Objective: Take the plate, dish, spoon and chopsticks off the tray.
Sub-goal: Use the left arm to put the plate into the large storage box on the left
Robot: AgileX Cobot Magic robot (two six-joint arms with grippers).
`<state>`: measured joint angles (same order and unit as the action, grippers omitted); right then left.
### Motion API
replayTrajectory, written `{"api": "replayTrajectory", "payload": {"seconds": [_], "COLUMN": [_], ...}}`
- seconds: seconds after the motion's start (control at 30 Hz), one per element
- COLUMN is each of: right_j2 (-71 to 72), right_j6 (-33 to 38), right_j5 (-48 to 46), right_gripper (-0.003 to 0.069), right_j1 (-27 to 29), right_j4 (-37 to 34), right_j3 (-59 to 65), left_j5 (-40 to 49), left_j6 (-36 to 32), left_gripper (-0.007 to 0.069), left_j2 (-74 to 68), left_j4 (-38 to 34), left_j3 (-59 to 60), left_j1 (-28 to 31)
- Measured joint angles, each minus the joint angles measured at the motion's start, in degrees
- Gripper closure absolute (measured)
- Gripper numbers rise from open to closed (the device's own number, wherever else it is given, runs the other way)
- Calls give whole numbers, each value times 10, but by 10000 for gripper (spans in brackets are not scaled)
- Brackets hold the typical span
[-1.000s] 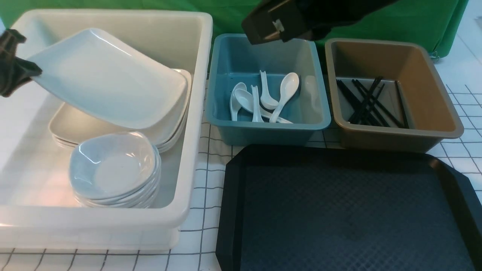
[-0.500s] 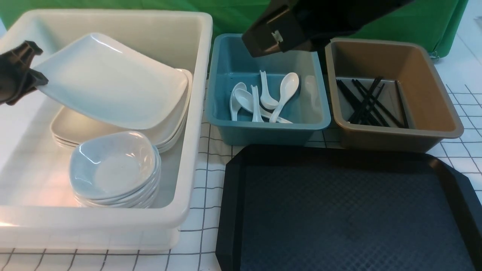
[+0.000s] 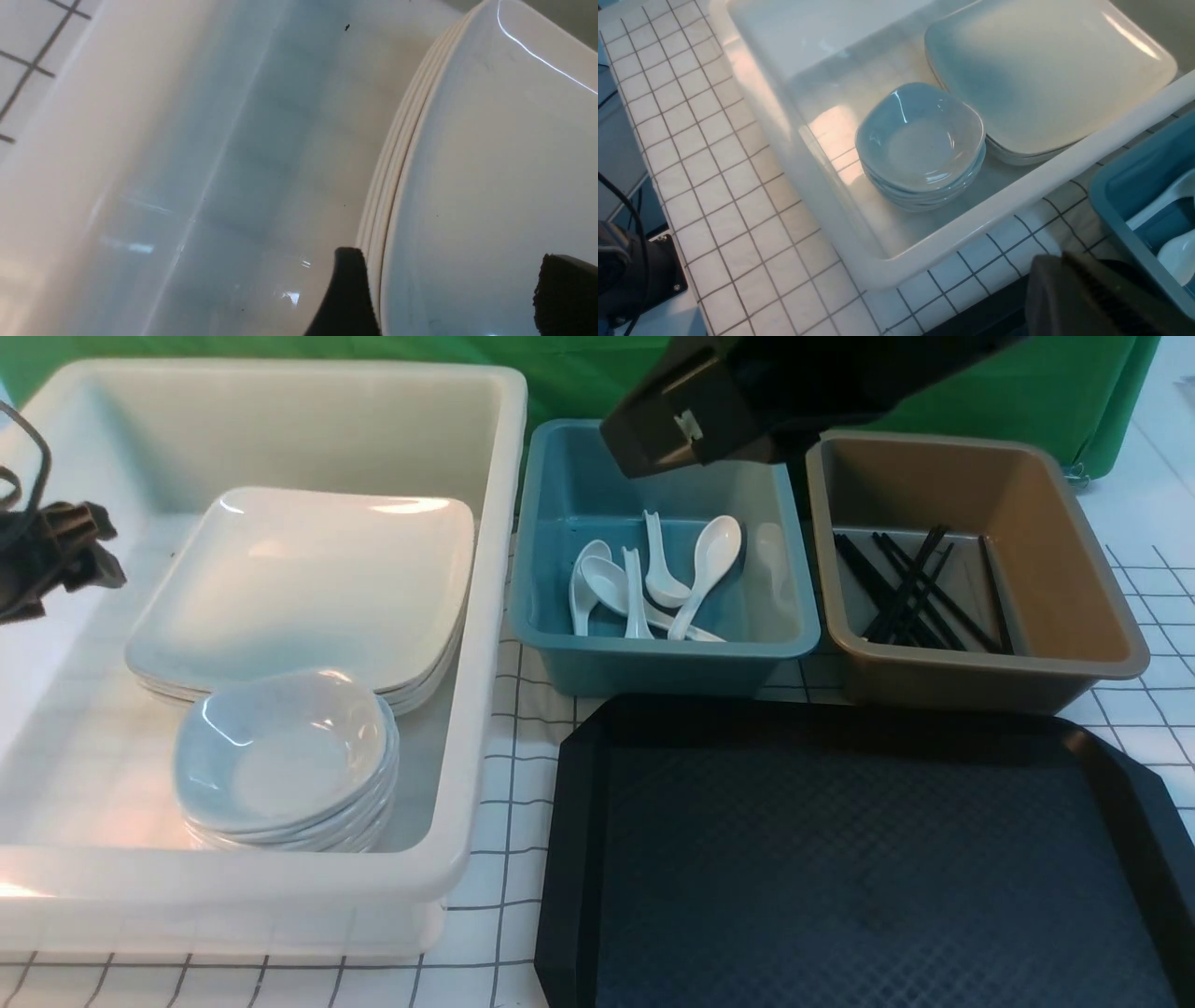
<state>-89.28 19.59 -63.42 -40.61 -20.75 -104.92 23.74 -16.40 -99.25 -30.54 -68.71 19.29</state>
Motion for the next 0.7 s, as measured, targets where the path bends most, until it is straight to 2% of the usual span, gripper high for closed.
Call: {"api": "replayTrajectory", "payload": {"seconds": [0.07, 0.17, 0.33, 0.37, 0.43, 0.47, 0.5, 0.53, 0.57, 0.6, 0.67, 0.7], "right_j2": [0, 0, 0, 0, 1, 1, 7, 13, 15, 34, 69, 76], "right_j6": [-1, -4, -32, -35, -73, -73, -110, -123, -126, -144, -163, -167], "right_j5": [-1, 5, 49, 50, 44, 44, 26, 19, 17, 1, -28, -34], "right_gripper": [650, 650, 650, 650, 650, 650, 650, 650, 650, 650, 650, 650], "right_j1": [0, 0, 0, 0, 0, 0, 0, 0, 0, 0, 0, 0], "right_j4": [0, 0, 13, 17, 73, 73, 138, 165, 171, 218, 267, 276], "right_j3": [0, 0, -4, -6, -25, -25, -43, -48, -49, -53, -55, -55], "left_j5": [30, 108, 228, 230, 241, 242, 246, 250, 251, 263, 275, 276], "left_j6": [12, 13, -40, -42, -62, -64, -77, -80, -80, -80, -59, -56], "left_gripper": [147, 228, 529, 549, 613, 613, 629, 631, 631, 634, 636, 637], "left_j2": [0, 1, 37, 39, 86, 90, 128, 145, 149, 189, 232, 237], "left_j4": [10, 10, 7, 7, 6, 6, 9, 14, 16, 37, 71, 75], "left_j3": [-23, -64, -122, -125, -131, -131, -132, -132, -132, -132, -132, -132], "left_j1": [0, -9, -93, -98, -169, -175, -227, -256, -256, -308, -359, -364]}}
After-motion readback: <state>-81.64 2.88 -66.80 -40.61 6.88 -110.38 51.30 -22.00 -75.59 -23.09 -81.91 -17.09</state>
